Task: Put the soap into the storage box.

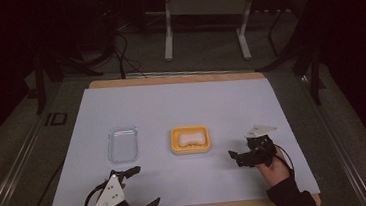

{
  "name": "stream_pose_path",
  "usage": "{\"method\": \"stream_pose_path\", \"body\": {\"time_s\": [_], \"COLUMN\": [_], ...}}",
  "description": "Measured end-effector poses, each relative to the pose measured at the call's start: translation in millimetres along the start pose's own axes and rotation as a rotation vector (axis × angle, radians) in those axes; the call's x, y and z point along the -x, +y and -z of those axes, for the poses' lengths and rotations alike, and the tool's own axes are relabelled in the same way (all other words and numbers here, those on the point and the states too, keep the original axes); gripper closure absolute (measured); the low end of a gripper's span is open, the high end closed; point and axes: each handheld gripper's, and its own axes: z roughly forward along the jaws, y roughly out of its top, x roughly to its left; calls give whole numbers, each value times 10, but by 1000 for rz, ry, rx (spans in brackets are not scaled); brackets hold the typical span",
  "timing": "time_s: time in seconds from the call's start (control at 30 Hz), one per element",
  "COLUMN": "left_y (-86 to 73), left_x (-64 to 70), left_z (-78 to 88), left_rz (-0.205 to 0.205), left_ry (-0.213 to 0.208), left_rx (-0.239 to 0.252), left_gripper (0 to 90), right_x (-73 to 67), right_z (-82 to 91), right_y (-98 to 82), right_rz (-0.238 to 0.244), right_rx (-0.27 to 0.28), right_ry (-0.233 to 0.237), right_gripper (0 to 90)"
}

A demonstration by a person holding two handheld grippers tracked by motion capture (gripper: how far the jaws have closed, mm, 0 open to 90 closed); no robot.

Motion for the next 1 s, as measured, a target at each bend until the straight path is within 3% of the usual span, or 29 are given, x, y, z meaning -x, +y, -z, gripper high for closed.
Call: {"method": "stream_pose_path", "body": {"time_s": [1.0], "left_y": [3], "left_x": [3], "left_z": [-10], "left_rz": [-1], "left_ry": [-4], "left_rx": [-7], "left_gripper": [2], "right_x": [20], "right_z": [9], "right_y": [-61], "right_rz": [-15], "right_rx": [19], "right_ry": [8], "right_gripper": [124]}}
